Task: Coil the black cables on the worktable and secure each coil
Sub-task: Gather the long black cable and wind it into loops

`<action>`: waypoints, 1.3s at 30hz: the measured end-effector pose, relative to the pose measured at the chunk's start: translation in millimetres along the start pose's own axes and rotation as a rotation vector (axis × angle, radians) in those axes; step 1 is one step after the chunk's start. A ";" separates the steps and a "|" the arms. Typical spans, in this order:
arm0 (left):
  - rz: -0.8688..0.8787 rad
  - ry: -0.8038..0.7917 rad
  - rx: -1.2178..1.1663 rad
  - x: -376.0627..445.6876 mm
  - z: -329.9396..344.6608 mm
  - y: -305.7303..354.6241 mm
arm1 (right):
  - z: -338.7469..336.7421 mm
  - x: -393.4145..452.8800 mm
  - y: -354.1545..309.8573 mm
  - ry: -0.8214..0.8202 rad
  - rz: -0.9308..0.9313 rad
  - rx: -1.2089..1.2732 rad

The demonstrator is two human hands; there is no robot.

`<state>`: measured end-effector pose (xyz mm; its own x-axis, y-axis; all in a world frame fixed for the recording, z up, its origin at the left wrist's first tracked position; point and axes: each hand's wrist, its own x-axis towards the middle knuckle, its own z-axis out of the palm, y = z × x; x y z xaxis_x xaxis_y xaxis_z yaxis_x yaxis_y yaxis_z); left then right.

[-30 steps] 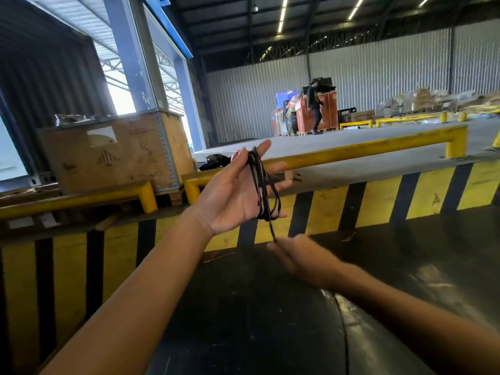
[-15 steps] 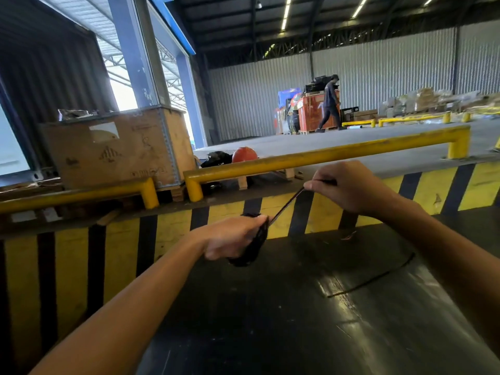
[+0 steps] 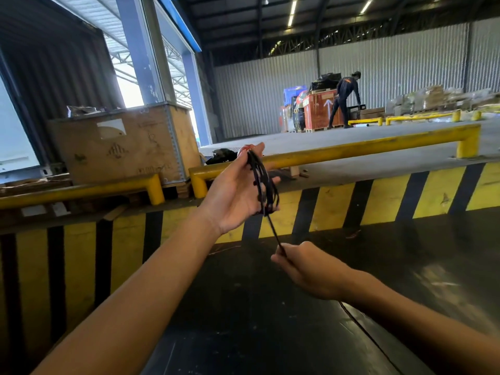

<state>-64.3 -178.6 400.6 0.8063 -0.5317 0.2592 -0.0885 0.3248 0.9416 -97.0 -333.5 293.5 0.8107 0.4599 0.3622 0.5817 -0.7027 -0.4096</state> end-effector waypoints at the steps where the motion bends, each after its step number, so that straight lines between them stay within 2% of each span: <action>1: 0.018 0.079 0.105 0.4 -3.2 -2.6 | -0.3 -1.5 -4.0 -0.013 -0.014 -0.017; 3: 0.015 0.166 0.375 -0.2 -11.3 -9.1 | -6.2 -4.5 -10.7 -0.044 -0.038 -0.063; 5: -0.055 0.164 0.668 -3.1 -20.5 -17.7 | -19.1 -5.7 -15.3 -0.057 -0.064 -0.124; 7: -0.193 0.130 0.958 -8.5 -31.4 -28.8 | -38.8 -5.9 -17.3 -0.029 -0.081 -0.182; 8: -0.282 0.093 1.016 -13.3 -34.6 -33.5 | -50.1 -6.1 -18.1 0.002 -0.088 -0.204; 11: -0.491 -0.026 0.831 -30.8 -33.6 -43.2 | -79.4 -7.4 -15.3 0.128 -0.122 -0.206; 14: -0.526 -0.186 0.608 -45.1 -27.4 -47.6 | -86.0 -5.6 -2.0 0.246 -0.131 -0.162; 16: -0.517 -0.299 0.447 -52.3 -21.3 -46.7 | -73.4 -3.3 9.5 0.294 -0.090 -0.147; 19: -0.431 -0.404 0.127 -58.5 -13.0 -43.5 | -37.9 -7.0 20.4 0.264 0.019 -0.015; 23: -0.238 -0.297 -0.182 -59.0 -8.4 -35.9 | 19.6 -25.3 -3.1 0.156 0.040 0.204; 25: -0.173 -0.180 -0.174 -57.5 -9.1 -35.0 | 39.4 -34.2 -22.6 0.041 0.030 0.196; 28: -0.131 -0.033 0.061 -59.5 -18.2 -35.9 | 46.6 -40.7 -45.8 -0.130 -0.039 0.061; 31: -0.223 -0.026 0.310 -72.2 -29.2 -36.1 | 31.0 -41.1 -64.3 -0.210 -0.069 -0.044; 34: -0.370 -0.120 0.491 -88.8 -39.4 -30.5 | 6.6 -32.6 -77.7 -0.195 -0.148 -0.119; 36: -0.455 -0.188 0.500 -98.1 -45.4 -28.8 | -4.7 -26.5 -82.9 -0.146 -0.210 -0.174; 39: -0.493 -0.277 0.485 -107.1 -53.4 -31.1 | -4.3 -24.9 -86.3 0.003 -0.253 -0.157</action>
<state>-116.7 -89.9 332.1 0.6477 -0.7252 -0.2336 -0.0542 -0.3497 0.9353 -167.7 -286.6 323.4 0.6407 0.6302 0.4386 0.7480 -0.6413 -0.1712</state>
